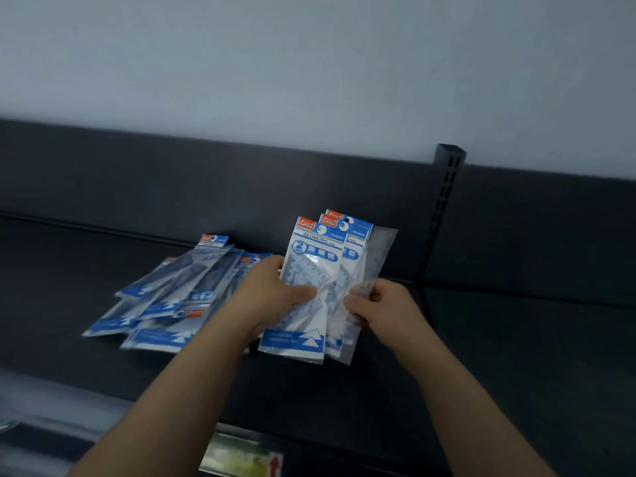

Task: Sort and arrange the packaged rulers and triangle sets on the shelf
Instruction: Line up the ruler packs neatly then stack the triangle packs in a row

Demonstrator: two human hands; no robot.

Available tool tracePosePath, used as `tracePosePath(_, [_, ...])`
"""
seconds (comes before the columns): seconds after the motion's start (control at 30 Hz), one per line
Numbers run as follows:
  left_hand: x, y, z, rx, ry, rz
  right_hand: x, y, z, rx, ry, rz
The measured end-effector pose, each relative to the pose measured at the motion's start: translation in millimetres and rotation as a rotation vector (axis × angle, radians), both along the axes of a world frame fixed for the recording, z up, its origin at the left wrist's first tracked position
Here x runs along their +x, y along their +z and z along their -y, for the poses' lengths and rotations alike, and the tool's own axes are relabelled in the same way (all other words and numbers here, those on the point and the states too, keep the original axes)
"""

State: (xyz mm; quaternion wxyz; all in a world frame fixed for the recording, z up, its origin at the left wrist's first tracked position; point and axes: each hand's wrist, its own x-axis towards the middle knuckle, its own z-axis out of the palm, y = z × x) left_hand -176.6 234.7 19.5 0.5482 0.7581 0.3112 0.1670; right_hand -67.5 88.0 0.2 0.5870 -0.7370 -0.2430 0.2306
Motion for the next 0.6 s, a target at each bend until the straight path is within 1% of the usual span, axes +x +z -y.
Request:
tracePosePath(0.13, [-30,7,-35,0.117,0.093,-0.012,-21,7,-46,-0.060,0.051,0.035])
tracePosePath(0.27, [-48,11,-69,0.183,0.128,-0.039,-41,8,-89,-0.107,0.066,0.011])
tracePosePath(0.33, [-52,10,-85,0.267,0.121,-0.072,-48,4,-105,-0.143,0.040,0.024])
tracePosePath(0.43, [-56,7,-104,0.392,0.104,-0.101,-49,-9,-122,-0.233,-0.036,0.092])
tracePosePath(0.53, [-56,-1,-115,0.449,0.078,-0.163,-51,-18,-126,-0.289,-0.105,0.106])
tracePosePath(0.6, [-55,-6,-119,0.484,0.049,-0.183,-51,-19,-127,-0.296,-0.112,0.124])
